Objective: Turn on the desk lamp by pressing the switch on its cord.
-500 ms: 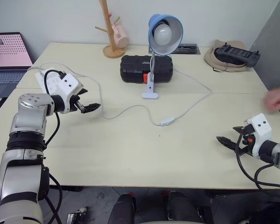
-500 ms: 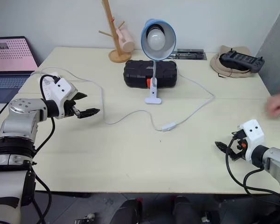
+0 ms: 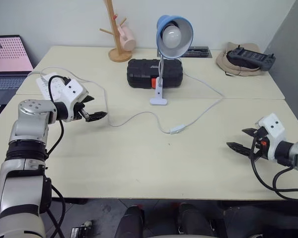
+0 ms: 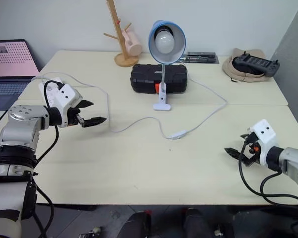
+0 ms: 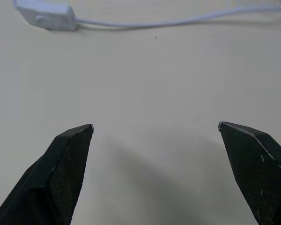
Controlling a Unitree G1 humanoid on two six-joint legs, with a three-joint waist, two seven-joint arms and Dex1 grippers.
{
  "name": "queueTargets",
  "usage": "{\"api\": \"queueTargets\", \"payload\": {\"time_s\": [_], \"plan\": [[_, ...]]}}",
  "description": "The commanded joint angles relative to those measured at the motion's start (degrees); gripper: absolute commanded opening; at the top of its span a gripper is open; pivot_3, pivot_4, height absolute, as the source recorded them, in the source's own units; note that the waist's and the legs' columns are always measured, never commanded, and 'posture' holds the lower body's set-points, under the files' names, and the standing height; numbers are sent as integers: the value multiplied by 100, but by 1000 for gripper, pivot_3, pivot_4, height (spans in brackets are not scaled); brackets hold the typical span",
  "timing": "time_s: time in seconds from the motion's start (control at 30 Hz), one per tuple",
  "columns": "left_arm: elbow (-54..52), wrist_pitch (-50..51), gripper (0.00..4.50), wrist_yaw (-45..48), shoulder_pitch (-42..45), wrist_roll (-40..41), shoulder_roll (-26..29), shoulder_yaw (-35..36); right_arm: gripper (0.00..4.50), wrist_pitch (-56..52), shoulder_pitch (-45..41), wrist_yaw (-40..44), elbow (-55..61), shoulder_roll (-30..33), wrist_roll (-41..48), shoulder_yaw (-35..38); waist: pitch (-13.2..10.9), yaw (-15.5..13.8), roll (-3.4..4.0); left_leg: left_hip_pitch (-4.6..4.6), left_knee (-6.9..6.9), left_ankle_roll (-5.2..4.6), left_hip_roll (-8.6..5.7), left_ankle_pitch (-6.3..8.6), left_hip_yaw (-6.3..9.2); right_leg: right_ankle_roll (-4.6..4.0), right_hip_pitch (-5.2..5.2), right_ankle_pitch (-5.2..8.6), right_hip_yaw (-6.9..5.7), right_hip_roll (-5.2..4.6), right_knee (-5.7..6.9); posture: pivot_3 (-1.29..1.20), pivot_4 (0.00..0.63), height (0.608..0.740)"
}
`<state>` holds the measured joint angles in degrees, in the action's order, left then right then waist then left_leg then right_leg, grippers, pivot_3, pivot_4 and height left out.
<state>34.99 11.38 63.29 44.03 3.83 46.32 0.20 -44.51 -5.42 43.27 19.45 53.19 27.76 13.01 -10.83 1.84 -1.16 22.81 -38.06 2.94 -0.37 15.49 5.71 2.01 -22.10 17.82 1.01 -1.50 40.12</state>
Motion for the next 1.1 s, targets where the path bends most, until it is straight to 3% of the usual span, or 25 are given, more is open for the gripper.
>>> {"api": "queueTargets", "payload": {"time_s": [0.03, 0.27, 0.4, 0.77, 1.0, 1.1], "plan": [[-1073, 209, 4491, 489, -314, 228, 38, -180, 4500, 123, -303, 528, 56, 210, 98, -236, 0, 1, 0, 2, 1, 0, 2, 0, 1, 0, 0, 0, 0, 0, -1, 0, 150, 740], [-1982, 474, 4491, 789, -228, 323, -532, -742, 4500, -95, -459, 1027, 495, 437, 360, -418, 0, -42, 0, 4, -6, 0, 4, 0, 11, 0, 7, 0, -6, -14, -2, 0, 150, 740], [-1938, 392, 4491, 739, 76, 195, -1067, -1104, 4500, -100, -380, 595, 679, 167, 247, -366, 1, -46, -3, 5, -13, 0, -3, 0, 18, 1, 17, 0, -14, -13, -6, 0, 150, 740], [-2163, 470, 4491, 1008, -200, 372, -377, -869, 4500, 50, -381, 705, 568, 273, 181, -403, 4, 76, -2, -4, -3, 0, 4, 0, 1, -1, 6, -1, 3, 4, -1, 0, 150, 740], [-2876, 1211, 4491, 1024, -419, 724, -277, -666, 4500, 1713, -1935, 1698, -1011, 98, -1228, -2276, 4, 70, -2, -3, -5, 0, 3, 0, 1, 1, 7, -1, 2, -1, -4, 0, 150, 740], [-3166, 1282, 4491, 1012, -674, 763, -104, -607, 4500, 2460, -2970, 2163, -2284, -448, -1715, -2913, 2, 126, 0, -6, -2, 0, 5, 0, -1, 0, 6, -1, 2, 1, -7, 0, 150, 740]]}}
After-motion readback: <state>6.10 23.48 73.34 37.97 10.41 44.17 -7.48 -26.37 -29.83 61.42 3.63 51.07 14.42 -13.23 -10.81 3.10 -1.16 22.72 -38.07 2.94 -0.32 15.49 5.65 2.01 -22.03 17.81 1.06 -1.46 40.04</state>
